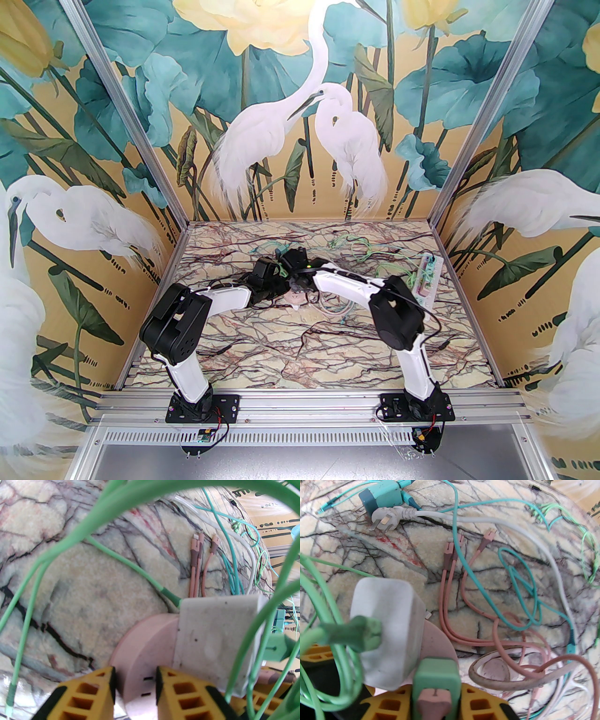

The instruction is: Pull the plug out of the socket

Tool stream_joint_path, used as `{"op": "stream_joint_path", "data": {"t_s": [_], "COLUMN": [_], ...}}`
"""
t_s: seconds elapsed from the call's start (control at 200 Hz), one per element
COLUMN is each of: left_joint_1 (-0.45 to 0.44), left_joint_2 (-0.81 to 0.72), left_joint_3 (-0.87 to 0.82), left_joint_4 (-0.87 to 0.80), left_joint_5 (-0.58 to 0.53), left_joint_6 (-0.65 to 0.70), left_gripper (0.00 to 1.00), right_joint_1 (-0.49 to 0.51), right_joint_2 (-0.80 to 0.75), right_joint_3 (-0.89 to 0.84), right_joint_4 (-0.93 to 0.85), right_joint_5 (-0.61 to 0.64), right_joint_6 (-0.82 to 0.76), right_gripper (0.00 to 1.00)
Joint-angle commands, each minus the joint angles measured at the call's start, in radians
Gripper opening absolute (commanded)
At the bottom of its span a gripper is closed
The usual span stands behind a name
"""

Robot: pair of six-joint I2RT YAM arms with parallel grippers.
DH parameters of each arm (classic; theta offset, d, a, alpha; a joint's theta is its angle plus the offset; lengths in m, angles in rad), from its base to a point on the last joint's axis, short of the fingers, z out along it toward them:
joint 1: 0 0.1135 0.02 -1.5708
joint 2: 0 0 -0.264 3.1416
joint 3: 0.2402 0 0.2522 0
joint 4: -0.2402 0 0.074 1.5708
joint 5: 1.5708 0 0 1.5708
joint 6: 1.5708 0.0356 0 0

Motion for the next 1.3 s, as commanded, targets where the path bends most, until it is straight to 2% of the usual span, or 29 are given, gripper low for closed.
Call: {"op": "stream_joint_path", "data": {"t_s": [0.0, 0.27, 0.595, 0.83, 0.975, 1.295], "left_joint_1": [-0.020, -0.020, -0.020, -0.021, -0.021, -0.025], "left_joint_2": [0.096, 0.097, 0.095, 0.103, 0.105, 0.111], "left_joint_3": [-0.039, -0.039, -0.041, -0.039, -0.039, -0.036], "left_joint_4": [-0.168, -0.168, -0.166, -0.165, -0.162, -0.160], "left_joint_5": [0.009, 0.010, 0.003, 0.011, 0.013, 0.016], "left_joint_6": [0.018, 0.018, 0.016, 0.015, 0.015, 0.015], "left_gripper": [0.33, 0.33, 0.33, 0.33, 0.32, 0.32], "right_joint_1": [0.091, 0.086, -0.052, -0.071, -0.050, 0.081], "right_joint_2": [0.039, 0.020, -0.140, -0.154, -0.133, 0.033], "right_joint_3": [0.073, 0.072, -0.137, -0.166, -0.131, 0.131], "right_joint_4": [0.002, -0.001, 0.188, 0.208, 0.169, -0.073], "right_joint_5": [-0.110, -0.096, -0.349, -0.380, -0.330, -0.125], "right_joint_6": [-0.040, -0.052, 0.043, 0.059, 0.042, -0.061], "right_gripper": [0.27, 0.27, 0.27, 0.27, 0.27, 0.28]}}
